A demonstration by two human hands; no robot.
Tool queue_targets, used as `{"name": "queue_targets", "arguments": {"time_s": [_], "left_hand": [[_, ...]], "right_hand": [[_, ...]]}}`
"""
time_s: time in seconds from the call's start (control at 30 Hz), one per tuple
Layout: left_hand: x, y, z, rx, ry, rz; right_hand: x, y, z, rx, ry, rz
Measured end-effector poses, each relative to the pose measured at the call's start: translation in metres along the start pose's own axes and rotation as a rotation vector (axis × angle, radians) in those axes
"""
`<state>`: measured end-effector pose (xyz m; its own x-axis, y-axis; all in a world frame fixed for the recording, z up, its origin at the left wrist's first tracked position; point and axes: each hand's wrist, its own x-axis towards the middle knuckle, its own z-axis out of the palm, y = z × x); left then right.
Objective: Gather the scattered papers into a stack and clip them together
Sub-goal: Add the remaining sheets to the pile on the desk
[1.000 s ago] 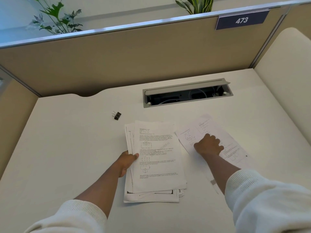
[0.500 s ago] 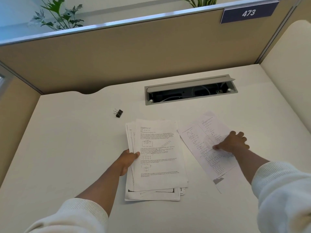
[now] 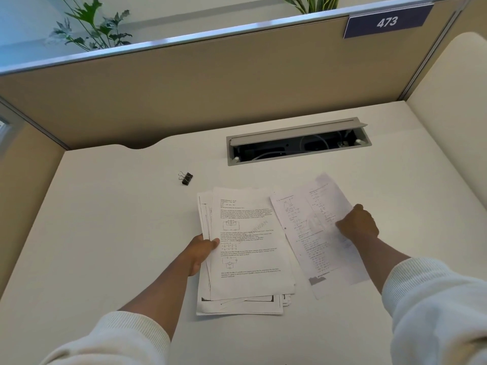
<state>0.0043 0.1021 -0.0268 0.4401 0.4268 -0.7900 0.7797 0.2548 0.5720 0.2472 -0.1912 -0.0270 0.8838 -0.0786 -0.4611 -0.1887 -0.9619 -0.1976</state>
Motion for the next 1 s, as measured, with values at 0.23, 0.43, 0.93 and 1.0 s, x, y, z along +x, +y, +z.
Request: {"name": "queue_targets", "arguments": {"time_s": [0.23,0.43,0.93,1.0], "left_hand": [[-0.001,-0.004,-0.003,-0.01,0.0,0.005],[-0.003,-0.005,-0.001,-0.02,0.016,0.021],[-0.002,-0.003,-0.007,-0.028,0.041,0.028],[-0.003,-0.002,-0.007,-0.033,0.042,0.027]], "right_hand": [[-0.007,-0.012,-0.014,0.459,0.175,-0.099],[-0.006,-0.017,-0.006,0.818,0.071,-0.107],[-0.008,-0.03,-0.007,1.11,0.326,0.193],[-0.01,-0.03,-0.007,1.139,0.32,0.22]]}}
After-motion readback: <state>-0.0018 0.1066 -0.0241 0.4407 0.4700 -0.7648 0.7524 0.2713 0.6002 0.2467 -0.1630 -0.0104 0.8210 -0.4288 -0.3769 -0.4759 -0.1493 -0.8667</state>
